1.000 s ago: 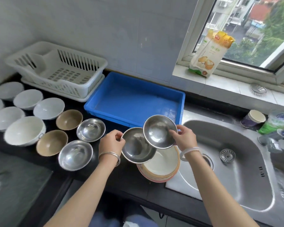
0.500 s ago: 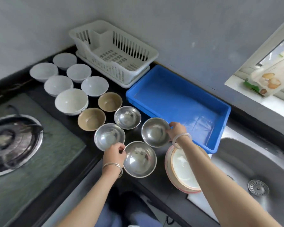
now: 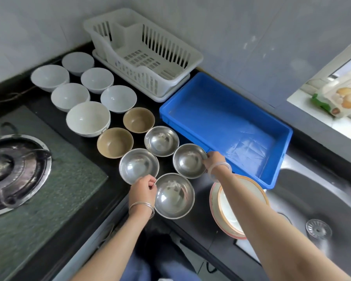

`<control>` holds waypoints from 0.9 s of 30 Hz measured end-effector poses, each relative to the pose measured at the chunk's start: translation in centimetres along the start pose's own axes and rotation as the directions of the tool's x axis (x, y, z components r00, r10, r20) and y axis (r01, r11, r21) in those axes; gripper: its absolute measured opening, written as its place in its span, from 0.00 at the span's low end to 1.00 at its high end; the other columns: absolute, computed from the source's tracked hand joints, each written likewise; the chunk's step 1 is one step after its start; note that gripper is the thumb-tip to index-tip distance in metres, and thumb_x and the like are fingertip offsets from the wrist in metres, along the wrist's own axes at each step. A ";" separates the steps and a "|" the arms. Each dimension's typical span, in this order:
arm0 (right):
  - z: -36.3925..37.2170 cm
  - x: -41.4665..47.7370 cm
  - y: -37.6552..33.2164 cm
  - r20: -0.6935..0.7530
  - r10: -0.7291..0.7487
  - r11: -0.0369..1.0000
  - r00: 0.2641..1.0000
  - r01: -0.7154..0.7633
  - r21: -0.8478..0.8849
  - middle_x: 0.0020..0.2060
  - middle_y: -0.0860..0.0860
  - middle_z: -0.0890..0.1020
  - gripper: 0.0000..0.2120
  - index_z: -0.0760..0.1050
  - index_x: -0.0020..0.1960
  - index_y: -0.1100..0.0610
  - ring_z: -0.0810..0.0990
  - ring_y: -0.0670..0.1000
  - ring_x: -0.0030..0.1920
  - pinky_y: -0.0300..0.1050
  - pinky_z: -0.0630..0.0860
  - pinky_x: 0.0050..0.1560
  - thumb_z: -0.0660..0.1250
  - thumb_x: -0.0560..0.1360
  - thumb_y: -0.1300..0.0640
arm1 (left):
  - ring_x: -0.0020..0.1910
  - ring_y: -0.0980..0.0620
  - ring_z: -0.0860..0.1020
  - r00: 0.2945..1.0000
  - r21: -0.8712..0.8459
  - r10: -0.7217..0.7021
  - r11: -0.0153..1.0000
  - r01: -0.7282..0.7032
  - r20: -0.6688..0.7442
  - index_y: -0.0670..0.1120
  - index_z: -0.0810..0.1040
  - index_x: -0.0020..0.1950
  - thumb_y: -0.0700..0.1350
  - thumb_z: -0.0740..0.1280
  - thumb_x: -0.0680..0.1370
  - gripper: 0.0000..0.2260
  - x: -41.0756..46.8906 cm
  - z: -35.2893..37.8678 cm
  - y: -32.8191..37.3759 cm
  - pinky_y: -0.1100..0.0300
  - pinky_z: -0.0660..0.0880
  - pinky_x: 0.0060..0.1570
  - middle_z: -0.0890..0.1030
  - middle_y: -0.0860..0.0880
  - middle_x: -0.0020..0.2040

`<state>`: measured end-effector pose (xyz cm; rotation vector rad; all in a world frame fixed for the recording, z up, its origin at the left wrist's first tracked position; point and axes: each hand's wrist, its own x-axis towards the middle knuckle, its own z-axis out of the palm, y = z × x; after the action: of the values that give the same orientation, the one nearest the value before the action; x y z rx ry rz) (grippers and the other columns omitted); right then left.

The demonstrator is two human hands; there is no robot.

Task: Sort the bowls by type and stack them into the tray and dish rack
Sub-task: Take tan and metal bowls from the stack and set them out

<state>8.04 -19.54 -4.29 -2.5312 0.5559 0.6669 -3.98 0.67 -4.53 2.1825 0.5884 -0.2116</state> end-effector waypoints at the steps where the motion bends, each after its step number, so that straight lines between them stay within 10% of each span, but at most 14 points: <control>1: 0.2 0.1 0.1 0.007 0.012 1.000 1.000 -0.012 0.028 0.34 0.53 0.76 0.05 0.74 0.43 0.57 0.73 0.53 0.33 0.43 0.71 0.36 0.60 0.73 0.63 | 0.39 0.49 0.79 1.000 0.002 0.003 1.000 -0.003 -0.003 0.45 0.80 0.44 0.36 0.65 0.72 0.06 0.0 0.0 0.0 0.59 0.73 0.37 0.82 0.49 0.42; 13: 0.7 0.2 0.9 0.065 0.046 0.972 0.997 -0.059 0.226 0.47 0.61 0.81 0.07 0.76 0.50 0.59 0.81 0.62 0.49 0.58 0.78 0.54 0.61 0.75 0.59 | 0.40 0.49 0.78 0.998 -0.006 0.040 0.999 -0.040 -0.057 0.46 0.79 0.44 0.38 0.66 0.74 0.04 -0.1 0.2 0.0 0.60 0.74 0.37 0.80 0.51 0.42; 20: -0.6 -1.5 0.2 0.020 -0.028 0.996 0.999 0.027 0.083 0.36 0.54 0.78 0.12 0.72 0.39 0.54 0.77 0.57 0.39 0.45 0.72 0.39 0.58 0.77 0.50 | 0.45 0.50 0.79 0.997 0.007 0.059 0.998 -0.058 -0.043 0.47 0.80 0.53 0.39 0.64 0.75 0.09 0.0 0.2 0.0 0.61 0.71 0.41 0.81 0.50 0.50; 27: -2.7 -4.9 3.5 -0.258 -0.056 0.980 0.964 0.102 0.169 0.54 0.56 0.81 0.15 0.74 0.63 0.54 0.79 0.58 0.51 0.40 0.67 0.45 0.57 0.78 0.57 | 0.52 0.48 0.79 0.995 0.059 0.103 0.993 -0.104 0.018 0.47 0.79 0.58 0.43 0.61 0.77 0.11 0.2 0.3 1.3 0.57 0.75 0.48 0.83 0.48 0.53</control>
<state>3.35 -22.49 -0.66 -2.4643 0.5692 0.2516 -3.17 -0.24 -3.88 2.2605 0.4649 -0.1918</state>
